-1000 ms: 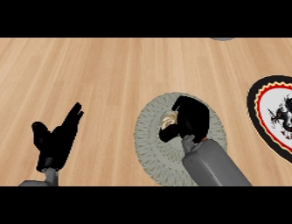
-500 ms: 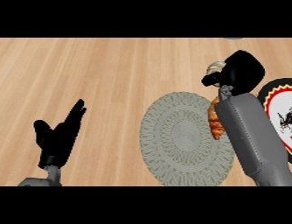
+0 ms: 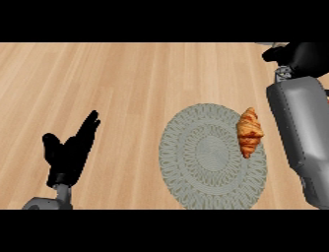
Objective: Pick the cupcake from the placemat and place it in the plate
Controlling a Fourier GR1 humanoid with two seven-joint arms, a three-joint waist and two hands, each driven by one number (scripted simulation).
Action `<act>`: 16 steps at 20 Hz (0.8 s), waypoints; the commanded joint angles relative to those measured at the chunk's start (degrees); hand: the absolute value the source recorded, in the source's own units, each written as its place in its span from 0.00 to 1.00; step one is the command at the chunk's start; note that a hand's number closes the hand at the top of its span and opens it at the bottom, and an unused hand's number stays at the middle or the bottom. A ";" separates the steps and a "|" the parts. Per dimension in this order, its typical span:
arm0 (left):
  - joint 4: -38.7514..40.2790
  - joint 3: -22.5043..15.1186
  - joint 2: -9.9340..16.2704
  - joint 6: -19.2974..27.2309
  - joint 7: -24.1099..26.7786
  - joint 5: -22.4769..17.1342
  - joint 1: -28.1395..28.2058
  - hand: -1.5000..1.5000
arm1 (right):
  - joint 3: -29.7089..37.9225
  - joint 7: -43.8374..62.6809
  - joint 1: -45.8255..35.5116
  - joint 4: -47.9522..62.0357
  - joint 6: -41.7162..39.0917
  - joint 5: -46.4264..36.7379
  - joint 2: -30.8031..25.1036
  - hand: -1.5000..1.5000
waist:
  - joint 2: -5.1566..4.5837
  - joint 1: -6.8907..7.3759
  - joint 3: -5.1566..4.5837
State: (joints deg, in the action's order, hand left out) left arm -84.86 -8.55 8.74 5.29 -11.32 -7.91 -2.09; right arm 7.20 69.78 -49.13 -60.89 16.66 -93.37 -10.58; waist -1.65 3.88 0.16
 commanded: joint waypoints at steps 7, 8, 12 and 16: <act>2.00 0.10 -0.27 -0.87 -0.54 -0.85 1.95 0.50 | 11.12 15.35 3.36 -4.67 17.72 -17.95 3.87 1.00 | 0.19 -1.64 -0.11; 1.69 0.63 0.23 -0.77 -0.85 -0.90 1.90 0.50 | 12.52 15.35 3.93 -4.25 18.41 -19.44 3.22 1.00 | 0.21 -1.54 -0.08; 1.54 0.14 -0.90 0.47 -1.17 -0.33 2.54 0.50 | 17.06 15.35 8.33 -7.59 19.41 -26.29 5.85 1.00 | 0.83 -2.89 -0.12; 1.06 0.06 -0.76 0.32 -1.04 -0.31 4.55 0.50 | 22.89 13.40 13.64 -9.69 25.05 -27.75 5.52 1.00 | 1.00 -3.19 -0.03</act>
State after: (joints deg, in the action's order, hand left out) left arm -85.40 -7.46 8.88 5.42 -11.26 -8.30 0.11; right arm 26.37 69.51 -38.95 -68.97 32.08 -118.15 -5.95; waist -0.64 1.36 0.43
